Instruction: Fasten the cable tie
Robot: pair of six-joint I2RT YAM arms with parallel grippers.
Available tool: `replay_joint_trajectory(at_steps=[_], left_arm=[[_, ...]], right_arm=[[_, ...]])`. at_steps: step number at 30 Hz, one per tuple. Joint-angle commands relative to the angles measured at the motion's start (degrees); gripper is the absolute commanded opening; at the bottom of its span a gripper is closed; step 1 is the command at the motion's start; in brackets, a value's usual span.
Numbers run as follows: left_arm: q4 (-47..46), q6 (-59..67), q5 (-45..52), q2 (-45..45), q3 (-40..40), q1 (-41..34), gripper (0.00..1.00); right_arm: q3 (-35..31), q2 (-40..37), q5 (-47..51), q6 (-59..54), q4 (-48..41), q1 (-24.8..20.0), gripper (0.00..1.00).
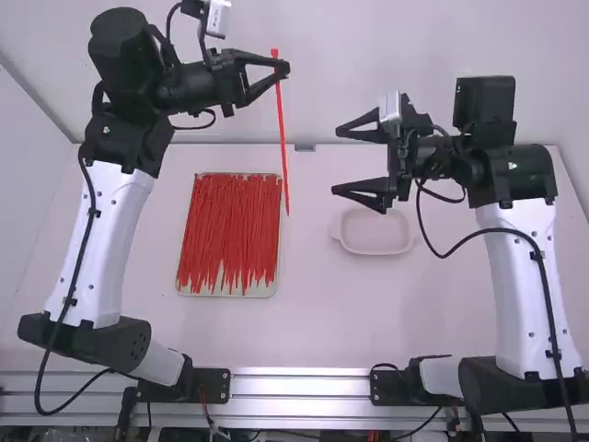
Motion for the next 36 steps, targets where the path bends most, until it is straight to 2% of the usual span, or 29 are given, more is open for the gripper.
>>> replay_joint_trajectory(at_steps=[1,5,9,12,19,25,30,36], left_arm=[[-1.2,3.7,-0.5,-0.1,-1.0,0.4,0.02],[-1.9,3.7,-0.6,-0.1,-5.0,0.4,0.02],[-0.2,0.6,-3.3,-0.1,-9.4,1.7,0.02],[5.3,-4.5,-1.0,-0.1,-13.3,4.2,0.02],[17.8,-21.1,4.6,-0.1,-20.0,8.8,0.02],[25.8,-37.8,7.7,-0.1,-23.3,8.9,0.02],[31.3,-45.4,9.7,-0.1,-23.5,8.8,0.02],[35.7,-50.4,9.3,-0.1,-23.5,7.4,0.02]], right_arm=[[1.1,-0.1,5.1,-2.9,-1.8,0.7,0.99],[1.1,-0.1,10.5,-4.7,-2.0,2.0,0.99],[1.1,-0.1,14.1,-16.1,-2.0,3.6,0.99],[1.1,-0.1,18.8,-28.0,-3.0,4.9,0.99],[1.1,1.0,29.5,-46.1,-5.0,7.9,0.99],[1.1,3.7,29.4,-54.5,-4.6,10.8,0.99],[1.1,4.7,26.1,-62.3,-4.8,12.3,0.99],[1.1,4.9,12.9,-74.8,-4.9,10.8,0.99]])
